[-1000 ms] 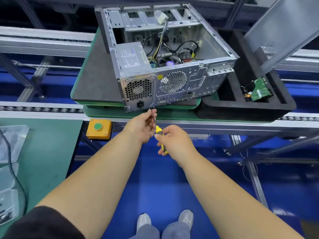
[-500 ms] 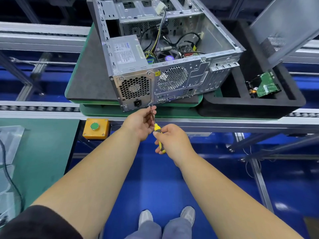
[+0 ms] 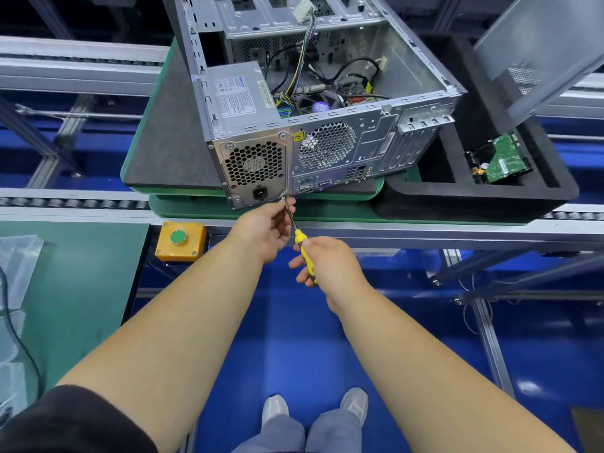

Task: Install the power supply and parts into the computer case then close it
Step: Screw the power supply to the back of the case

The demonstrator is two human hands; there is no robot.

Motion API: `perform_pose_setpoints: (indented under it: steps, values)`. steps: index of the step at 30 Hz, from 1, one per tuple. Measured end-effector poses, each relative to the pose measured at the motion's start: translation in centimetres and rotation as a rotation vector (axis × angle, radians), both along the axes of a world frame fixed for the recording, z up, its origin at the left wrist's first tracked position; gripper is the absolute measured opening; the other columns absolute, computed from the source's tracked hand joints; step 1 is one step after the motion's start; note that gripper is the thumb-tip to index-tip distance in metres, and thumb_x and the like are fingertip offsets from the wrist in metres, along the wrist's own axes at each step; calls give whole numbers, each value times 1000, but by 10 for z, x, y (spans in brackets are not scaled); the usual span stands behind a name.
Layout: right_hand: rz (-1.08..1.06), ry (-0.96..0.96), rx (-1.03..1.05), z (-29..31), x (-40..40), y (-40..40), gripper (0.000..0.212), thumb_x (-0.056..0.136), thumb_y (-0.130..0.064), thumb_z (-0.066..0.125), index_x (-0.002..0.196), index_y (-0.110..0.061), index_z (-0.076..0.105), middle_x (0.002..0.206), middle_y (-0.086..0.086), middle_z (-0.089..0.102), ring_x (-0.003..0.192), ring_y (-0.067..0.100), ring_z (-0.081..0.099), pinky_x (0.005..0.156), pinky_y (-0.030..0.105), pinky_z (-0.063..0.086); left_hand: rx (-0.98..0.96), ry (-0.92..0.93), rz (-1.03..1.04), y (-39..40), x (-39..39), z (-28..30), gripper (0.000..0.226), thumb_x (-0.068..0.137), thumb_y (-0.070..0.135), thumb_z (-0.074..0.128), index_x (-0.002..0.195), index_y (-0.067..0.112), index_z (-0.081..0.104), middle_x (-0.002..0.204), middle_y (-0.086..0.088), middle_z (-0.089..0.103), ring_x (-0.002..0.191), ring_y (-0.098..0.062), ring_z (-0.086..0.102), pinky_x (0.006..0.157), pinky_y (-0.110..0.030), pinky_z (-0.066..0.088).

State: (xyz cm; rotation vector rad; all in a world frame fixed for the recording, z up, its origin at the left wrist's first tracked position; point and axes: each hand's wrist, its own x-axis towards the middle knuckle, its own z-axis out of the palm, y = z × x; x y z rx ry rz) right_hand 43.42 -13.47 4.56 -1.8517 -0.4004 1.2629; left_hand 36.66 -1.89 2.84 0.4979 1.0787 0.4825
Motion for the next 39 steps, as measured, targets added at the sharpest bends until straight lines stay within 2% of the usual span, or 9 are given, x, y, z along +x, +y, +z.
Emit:
perform_pose_setpoints:
  steps: [3,8,11,17,21,24,32,36,39]
  values:
    - [-76,112,-55,3,-2,4,27,101,-25,43,91,-17,66,55,-6,67,39,9,47,42,21,37,27,-2,-32,-2,-2,0,23,99,21,51,90,17,72,74,7,69,70,-5,59,63,-19,46]
    - [-173,303,19,4,-8,0,18,93,-28,66,92,-11,61,71,3,58,47,9,48,45,22,36,53,-11,-50,-2,-3,2,23,100,20,48,94,17,70,72,9,72,71,-3,64,65,-18,48]
    - [-262,406,10,6,-10,0,18,95,-25,64,98,-7,63,70,4,59,50,10,51,45,21,40,63,6,-36,-1,-2,1,20,99,19,52,92,17,70,70,10,72,70,-3,64,64,-17,48]
    - [-242,366,-84,6,-8,5,45,105,-34,41,83,-9,72,57,-1,64,51,10,48,45,20,40,40,6,-37,-1,-5,-2,17,96,22,58,89,15,72,74,6,72,67,-3,66,61,-17,51]
    - [-292,457,-40,6,-6,5,36,97,-40,58,90,-7,70,63,4,60,47,10,47,41,20,37,57,-14,-56,-1,-8,-6,17,97,20,55,96,16,72,78,7,74,70,-2,69,58,-17,51]
    - [-298,417,-30,5,-9,3,30,90,-31,71,104,-5,66,69,4,57,47,10,49,43,21,41,58,-1,-48,0,-7,-6,15,96,18,57,92,16,71,74,7,74,65,-1,69,54,-15,51]
    - [-248,300,-95,6,-5,7,47,104,-39,43,82,-10,71,59,-1,68,48,10,44,43,20,38,62,-25,-94,-1,-9,-8,14,95,23,60,93,16,71,81,5,74,73,-4,70,59,-18,52]
    - [-294,369,-53,6,-6,7,37,95,-45,59,91,-10,71,67,3,62,49,11,43,44,20,37,75,-23,-106,-2,-9,-6,14,96,20,58,94,15,71,78,6,75,71,-2,70,57,-16,53]
    - [-244,280,-38,6,-5,5,27,89,-37,71,96,-11,66,75,3,57,52,11,46,47,22,39,56,3,-91,-1,-6,-5,9,92,21,64,90,15,70,72,7,73,65,-2,69,55,-15,52]
